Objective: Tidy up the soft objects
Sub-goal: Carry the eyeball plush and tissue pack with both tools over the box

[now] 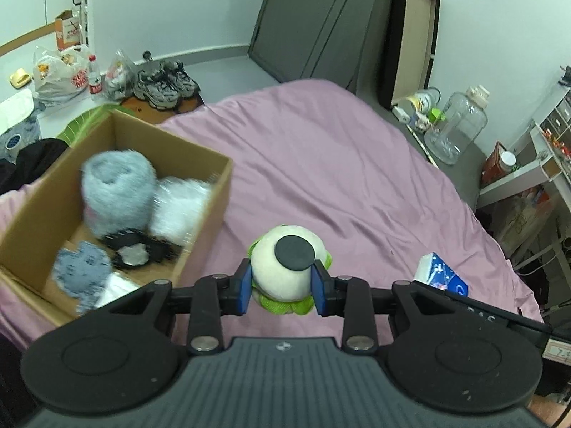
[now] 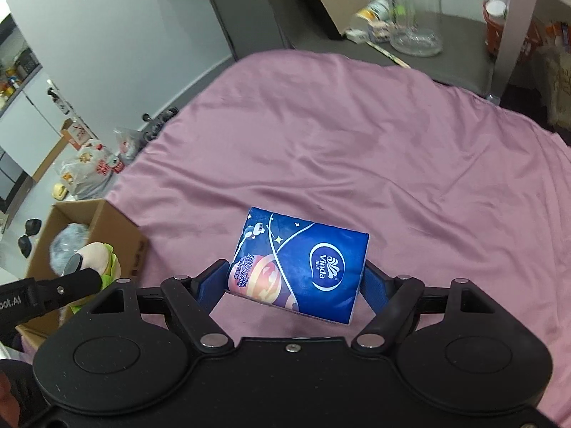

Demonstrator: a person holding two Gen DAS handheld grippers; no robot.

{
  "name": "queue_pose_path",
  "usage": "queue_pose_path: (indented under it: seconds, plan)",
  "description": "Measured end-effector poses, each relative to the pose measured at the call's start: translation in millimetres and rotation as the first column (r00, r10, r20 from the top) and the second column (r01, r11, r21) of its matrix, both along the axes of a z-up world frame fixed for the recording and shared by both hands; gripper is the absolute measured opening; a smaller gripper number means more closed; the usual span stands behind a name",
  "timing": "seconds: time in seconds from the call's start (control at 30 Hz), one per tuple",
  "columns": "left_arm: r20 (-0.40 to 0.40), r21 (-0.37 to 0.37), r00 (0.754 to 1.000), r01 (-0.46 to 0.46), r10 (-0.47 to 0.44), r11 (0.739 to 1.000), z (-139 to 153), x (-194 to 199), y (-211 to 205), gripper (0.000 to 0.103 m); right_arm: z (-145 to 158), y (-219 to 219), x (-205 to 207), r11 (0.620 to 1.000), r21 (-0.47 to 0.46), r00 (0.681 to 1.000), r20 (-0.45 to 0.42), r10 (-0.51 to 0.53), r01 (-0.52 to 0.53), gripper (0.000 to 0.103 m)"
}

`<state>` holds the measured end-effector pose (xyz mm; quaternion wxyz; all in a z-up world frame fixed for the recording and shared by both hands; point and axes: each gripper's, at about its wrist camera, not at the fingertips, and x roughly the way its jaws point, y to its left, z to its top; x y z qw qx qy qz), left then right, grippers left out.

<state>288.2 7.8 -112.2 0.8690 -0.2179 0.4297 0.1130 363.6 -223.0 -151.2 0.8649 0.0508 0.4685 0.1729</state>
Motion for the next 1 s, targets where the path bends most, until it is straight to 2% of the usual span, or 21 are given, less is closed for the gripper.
queue_pose_path:
  seconds: [0.3, 0.6, 1.0]
  plan:
    - [0.024, 0.010, 0.999, -0.034, 0.034, 0.999, 17, -30, 39, 0.033, 30, 24, -25, 0.998, 0.024, 0.996, 0.058, 0.061, -0.062, 0.076]
    - [0.041, 0.005, 0.996, -0.081, 0.080, 0.997, 28, -52, 83, 0.033, 49, 52, -46, 0.996, 0.005, 0.989, 0.113, 0.091, -0.092, 0.076]
    - [0.020, -0.022, 0.993, -0.115, 0.116, 0.993, 24, -69, 132, 0.033, 64, 90, -62, 0.992, 0.000, 0.978, 0.166, 0.125, -0.127, 0.076]
